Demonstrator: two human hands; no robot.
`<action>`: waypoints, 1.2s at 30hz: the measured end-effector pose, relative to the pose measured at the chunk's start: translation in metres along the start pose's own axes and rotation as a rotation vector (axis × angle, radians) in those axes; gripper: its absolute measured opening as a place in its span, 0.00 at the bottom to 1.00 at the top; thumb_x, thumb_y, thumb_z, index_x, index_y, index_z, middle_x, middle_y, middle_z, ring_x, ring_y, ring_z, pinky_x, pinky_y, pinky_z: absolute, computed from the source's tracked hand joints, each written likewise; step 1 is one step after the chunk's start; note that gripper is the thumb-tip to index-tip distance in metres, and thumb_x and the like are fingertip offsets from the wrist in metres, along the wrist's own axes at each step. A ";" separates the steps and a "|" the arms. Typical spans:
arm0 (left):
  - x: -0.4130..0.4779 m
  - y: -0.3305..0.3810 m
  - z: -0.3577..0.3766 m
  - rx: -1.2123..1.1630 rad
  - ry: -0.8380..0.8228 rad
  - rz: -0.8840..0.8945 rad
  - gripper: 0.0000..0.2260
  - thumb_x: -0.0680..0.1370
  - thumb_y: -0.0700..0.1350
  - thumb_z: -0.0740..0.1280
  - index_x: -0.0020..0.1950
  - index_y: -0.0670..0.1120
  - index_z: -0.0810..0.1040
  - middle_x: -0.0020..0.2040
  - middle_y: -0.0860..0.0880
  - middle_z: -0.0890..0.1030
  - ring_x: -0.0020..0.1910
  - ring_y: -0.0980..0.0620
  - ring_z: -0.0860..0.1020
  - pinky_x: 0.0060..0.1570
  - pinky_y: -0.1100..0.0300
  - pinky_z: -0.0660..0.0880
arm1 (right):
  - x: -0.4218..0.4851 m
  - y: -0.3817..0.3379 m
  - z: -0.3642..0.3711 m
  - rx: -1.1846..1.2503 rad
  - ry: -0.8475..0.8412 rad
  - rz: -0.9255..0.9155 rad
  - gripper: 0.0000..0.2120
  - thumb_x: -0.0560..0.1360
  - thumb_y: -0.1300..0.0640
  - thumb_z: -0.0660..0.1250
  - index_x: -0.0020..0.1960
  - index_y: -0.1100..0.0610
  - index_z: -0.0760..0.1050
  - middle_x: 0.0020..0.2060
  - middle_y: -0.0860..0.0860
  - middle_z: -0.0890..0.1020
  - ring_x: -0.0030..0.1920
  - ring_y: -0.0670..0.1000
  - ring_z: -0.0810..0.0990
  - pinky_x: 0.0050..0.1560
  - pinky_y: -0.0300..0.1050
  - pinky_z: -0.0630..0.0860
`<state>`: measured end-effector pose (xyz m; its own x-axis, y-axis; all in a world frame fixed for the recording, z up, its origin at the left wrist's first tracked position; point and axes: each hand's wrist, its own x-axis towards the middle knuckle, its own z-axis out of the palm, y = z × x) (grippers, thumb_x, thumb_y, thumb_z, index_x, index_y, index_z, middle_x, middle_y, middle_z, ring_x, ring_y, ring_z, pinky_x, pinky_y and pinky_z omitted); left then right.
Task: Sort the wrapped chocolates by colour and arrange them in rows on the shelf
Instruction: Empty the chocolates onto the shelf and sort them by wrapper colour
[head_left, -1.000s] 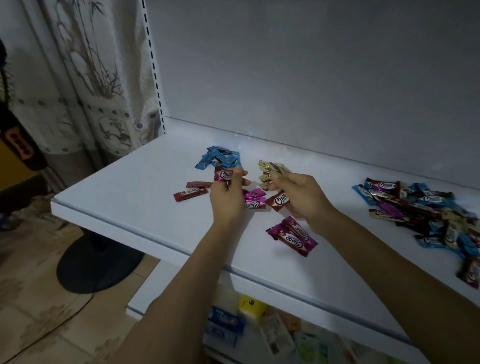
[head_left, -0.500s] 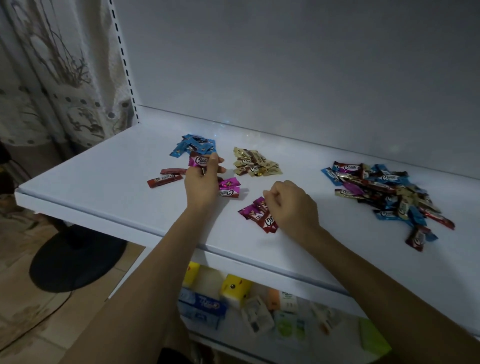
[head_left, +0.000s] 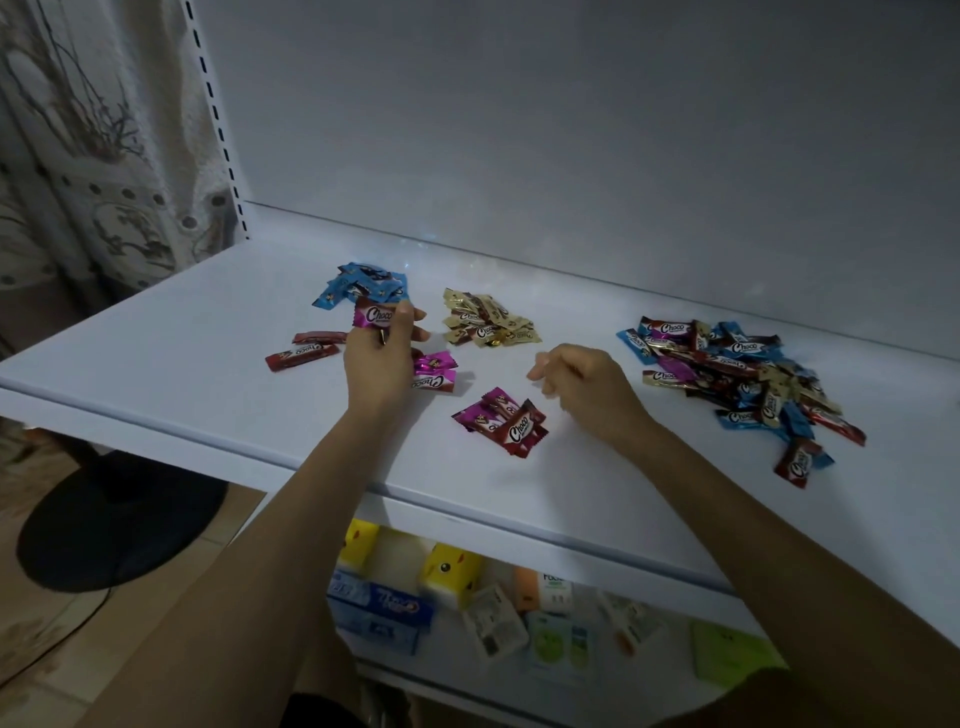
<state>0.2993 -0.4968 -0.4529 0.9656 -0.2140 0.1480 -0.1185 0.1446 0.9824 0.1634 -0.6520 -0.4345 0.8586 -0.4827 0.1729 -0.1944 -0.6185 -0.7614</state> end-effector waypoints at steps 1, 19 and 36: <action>0.000 0.000 0.000 0.006 0.000 -0.004 0.10 0.82 0.50 0.60 0.44 0.52 0.78 0.40 0.49 0.80 0.40 0.48 0.80 0.45 0.47 0.79 | -0.003 0.002 -0.005 -0.001 -0.102 -0.013 0.07 0.78 0.57 0.63 0.47 0.51 0.79 0.44 0.45 0.80 0.44 0.43 0.79 0.44 0.37 0.72; -0.004 0.030 -0.067 0.032 0.137 0.002 0.11 0.82 0.50 0.61 0.44 0.50 0.79 0.35 0.48 0.82 0.38 0.47 0.84 0.40 0.51 0.81 | -0.012 -0.028 0.020 0.162 -0.136 -0.156 0.06 0.74 0.63 0.69 0.48 0.53 0.79 0.42 0.48 0.83 0.41 0.45 0.82 0.41 0.37 0.79; 0.007 0.016 -0.110 0.006 0.329 -0.014 0.12 0.82 0.50 0.61 0.42 0.52 0.79 0.36 0.49 0.81 0.43 0.44 0.83 0.53 0.43 0.78 | 0.075 -0.091 0.162 -0.150 0.006 -0.197 0.09 0.73 0.52 0.71 0.53 0.51 0.79 0.53 0.51 0.78 0.57 0.51 0.73 0.54 0.44 0.71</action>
<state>0.3295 -0.3898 -0.4490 0.9900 0.1080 0.0910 -0.1055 0.1378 0.9848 0.3225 -0.5316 -0.4536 0.8842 -0.3473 0.3125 -0.0924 -0.7857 -0.6117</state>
